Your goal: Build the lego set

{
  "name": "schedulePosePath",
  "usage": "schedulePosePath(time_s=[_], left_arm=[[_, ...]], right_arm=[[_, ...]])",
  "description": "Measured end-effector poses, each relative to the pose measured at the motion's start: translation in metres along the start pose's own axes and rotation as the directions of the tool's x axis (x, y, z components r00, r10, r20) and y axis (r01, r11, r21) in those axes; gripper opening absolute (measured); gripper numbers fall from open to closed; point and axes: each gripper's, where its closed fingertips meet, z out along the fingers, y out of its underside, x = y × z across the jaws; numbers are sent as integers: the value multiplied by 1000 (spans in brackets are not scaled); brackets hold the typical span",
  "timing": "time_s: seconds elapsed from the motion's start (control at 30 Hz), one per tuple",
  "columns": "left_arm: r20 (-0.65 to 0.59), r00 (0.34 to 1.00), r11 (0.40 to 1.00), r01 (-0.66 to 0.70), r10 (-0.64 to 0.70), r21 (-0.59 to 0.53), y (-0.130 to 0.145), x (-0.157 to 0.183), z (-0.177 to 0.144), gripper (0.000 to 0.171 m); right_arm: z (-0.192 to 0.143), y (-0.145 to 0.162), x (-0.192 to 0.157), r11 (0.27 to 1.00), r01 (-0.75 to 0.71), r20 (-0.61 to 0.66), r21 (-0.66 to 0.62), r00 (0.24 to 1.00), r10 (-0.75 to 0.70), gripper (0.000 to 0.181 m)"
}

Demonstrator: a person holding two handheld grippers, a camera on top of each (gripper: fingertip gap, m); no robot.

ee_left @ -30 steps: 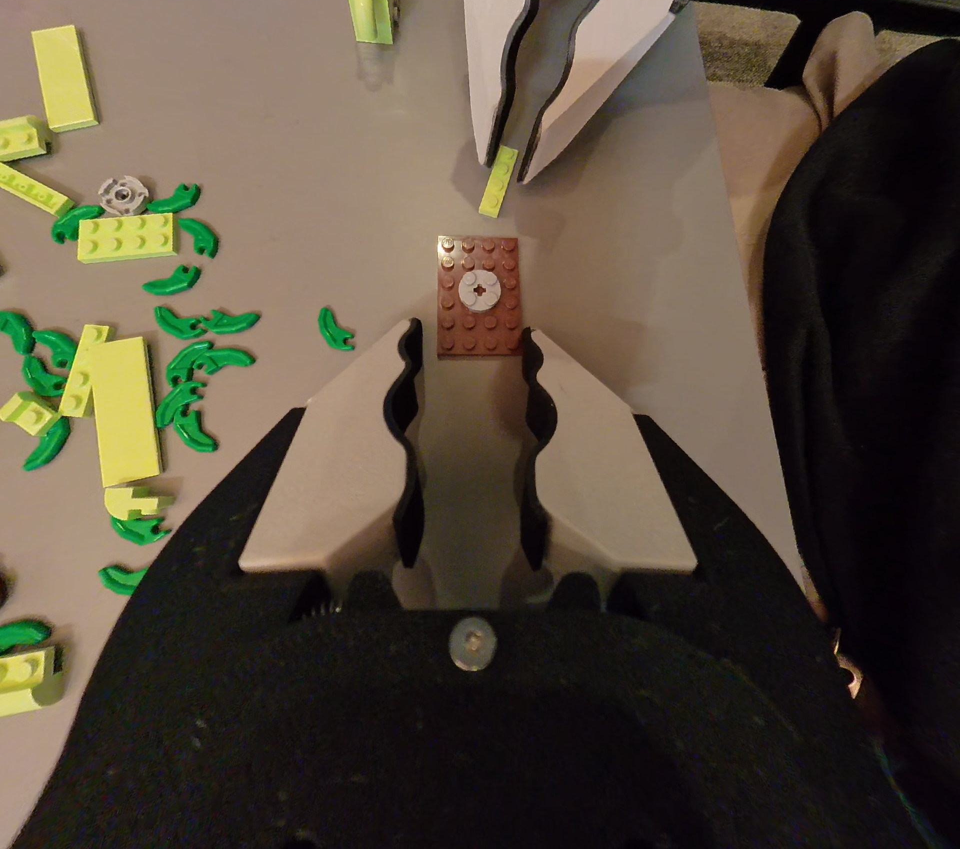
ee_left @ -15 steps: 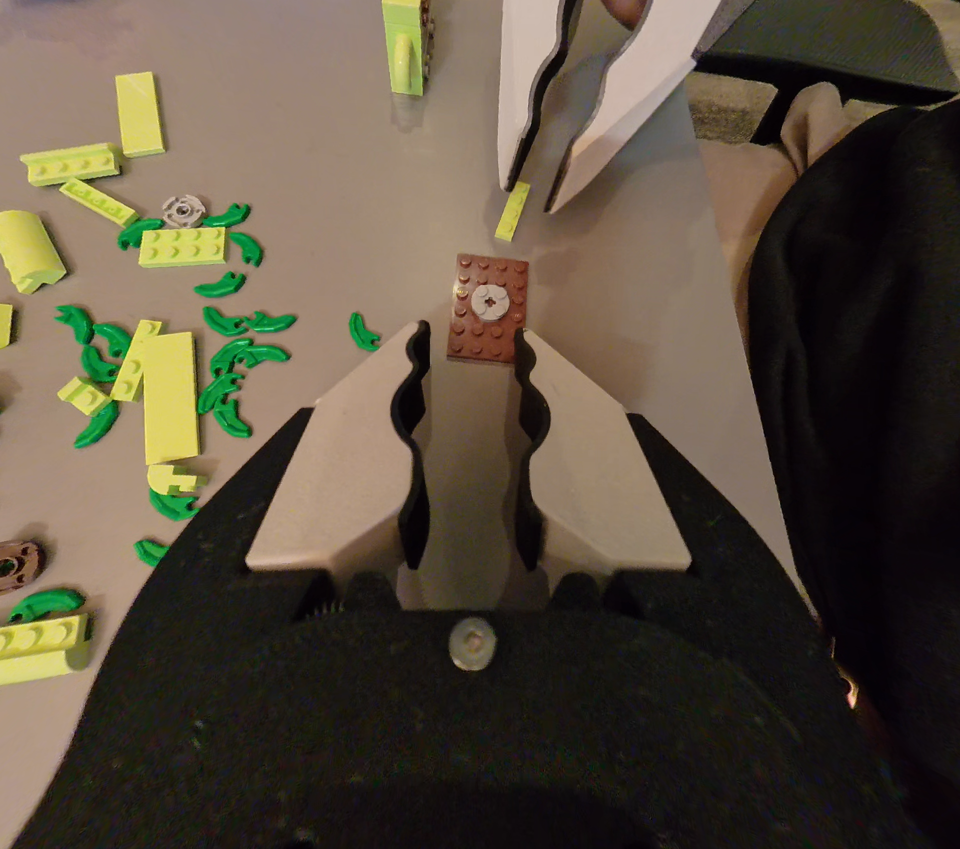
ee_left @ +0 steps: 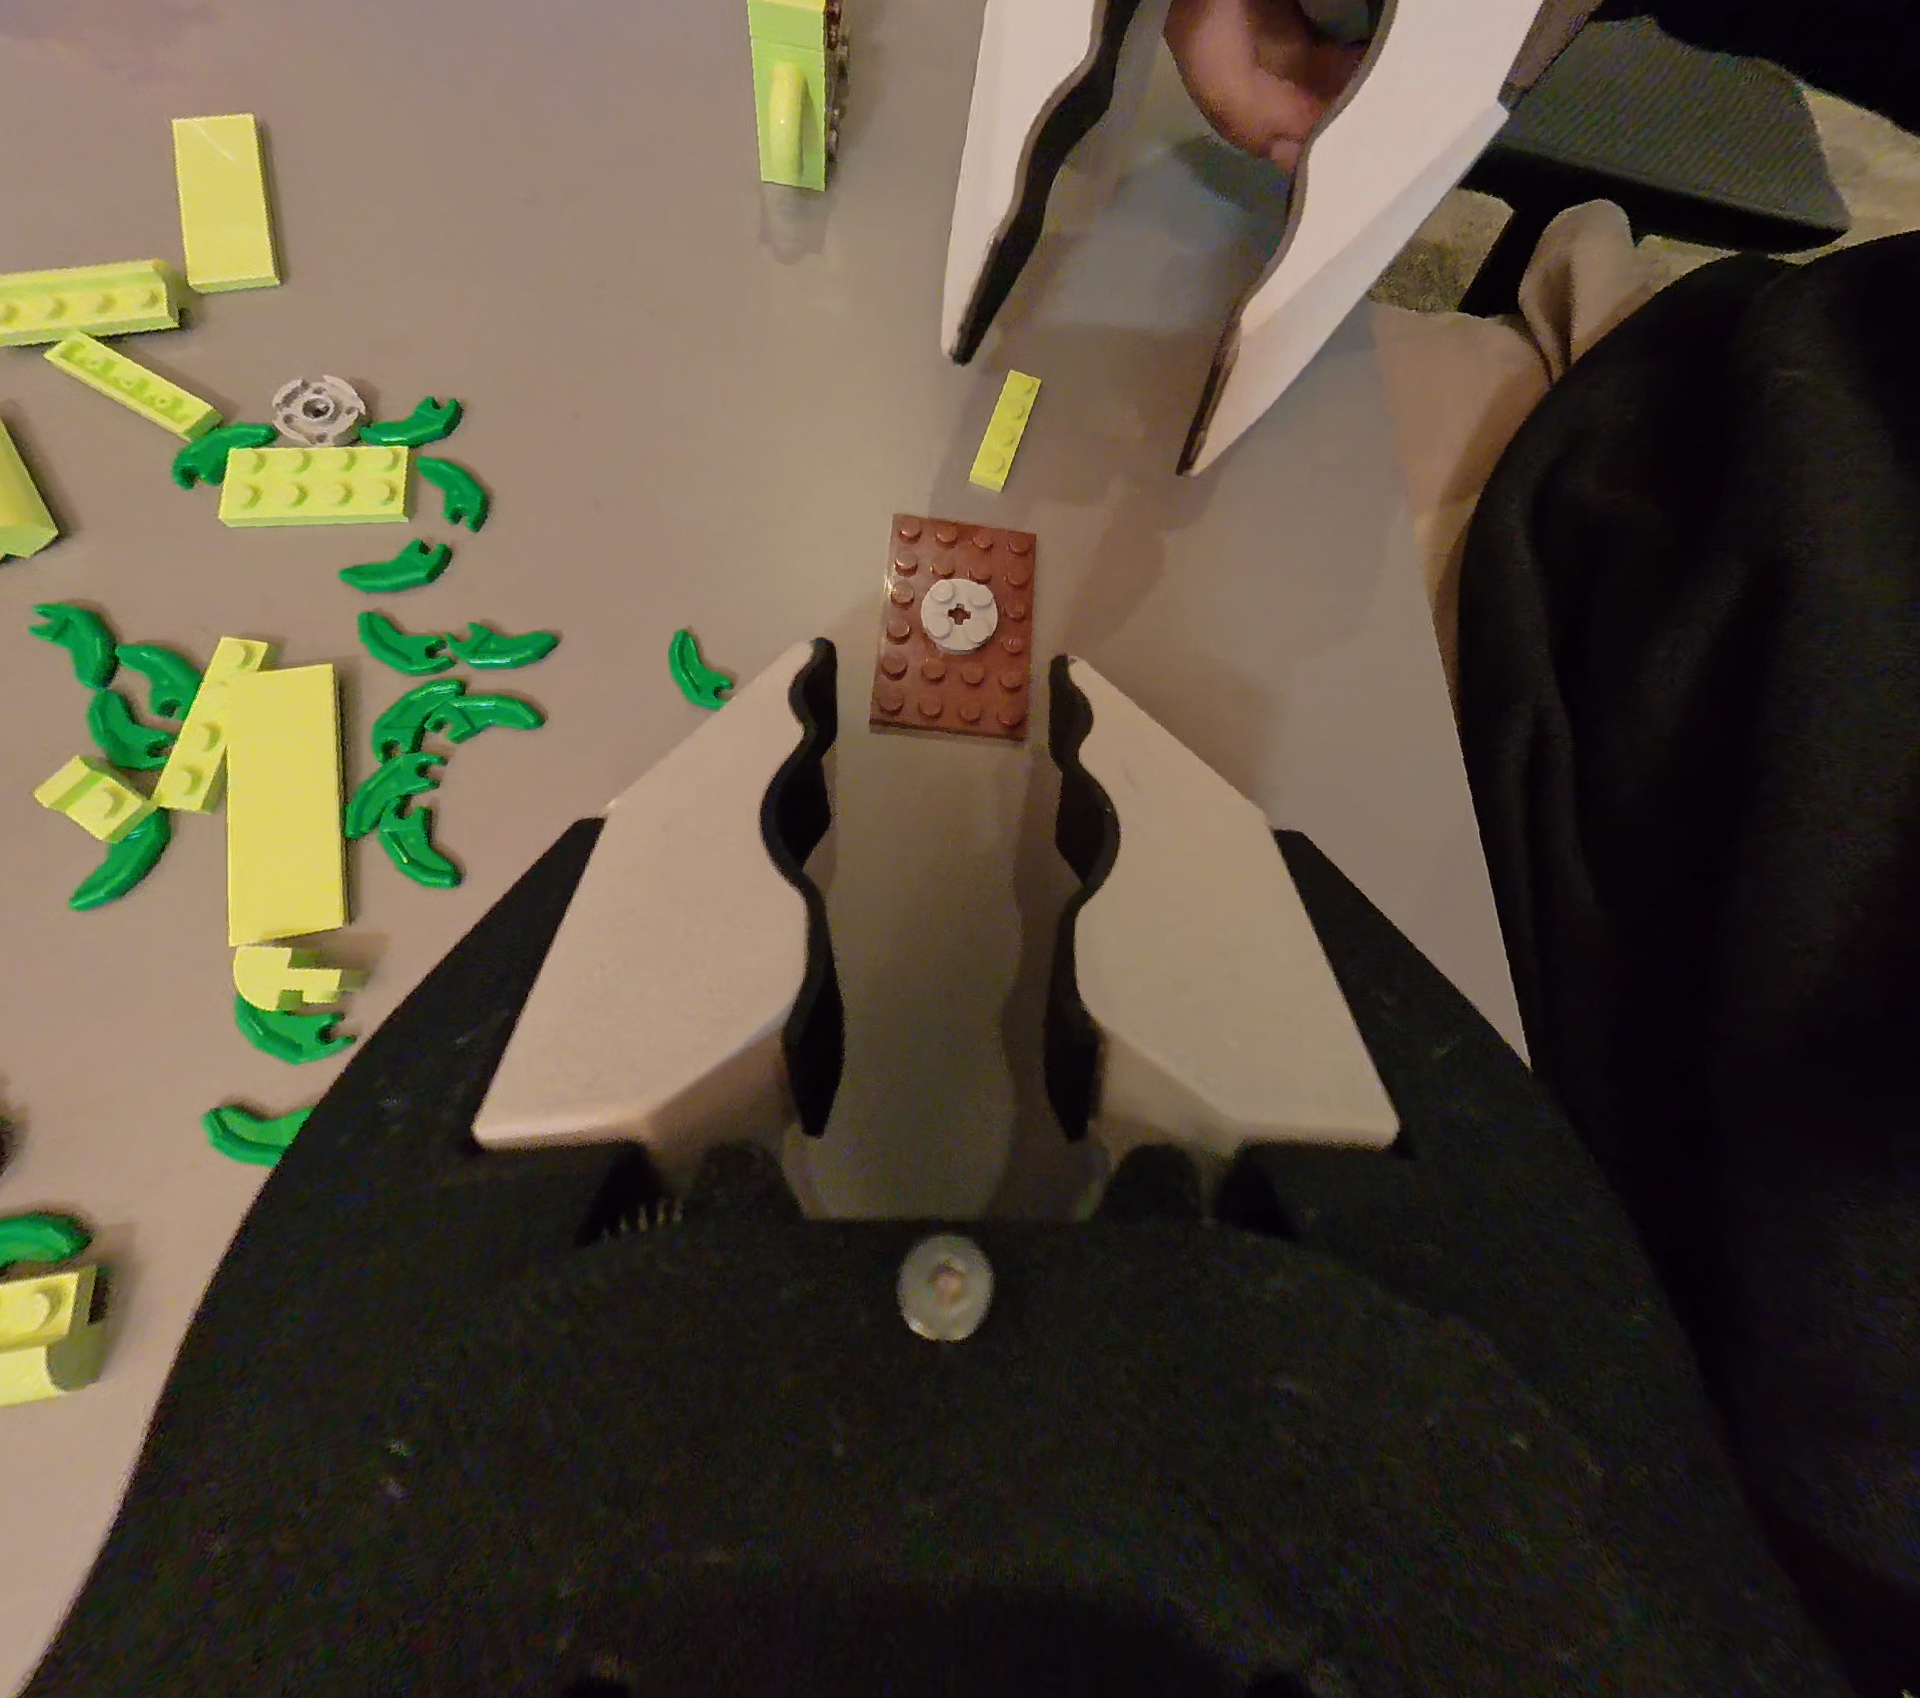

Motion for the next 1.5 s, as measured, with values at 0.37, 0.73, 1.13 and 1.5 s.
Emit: schedulePosePath(time_s=[0.37, 0.73, 1.13, 1.5], left_arm=[[10, 1000, 998, -22, 23, -53, 5, 1, 6, 41], [13, 999, 995, -30, 31, -91, 10, 2, 10, 40], [6, 999, 995, -36, 37, -97, 11, 3, 10, 30], [-34, 997, 992, -76, 73, -103, 12, 11, 11, 30]], right_arm=[[-11, 9, 21, 993, 90, -142, -70, 985, -100, 45], [5, 29, 16, 954, 187, 1, -234, 981, -192, 20], [10, 22, 15, 943, 247, 36, -221, 969, -246, 4], [29, 11, 5, 902, 358, 143, -240, 932, -332, 4]])
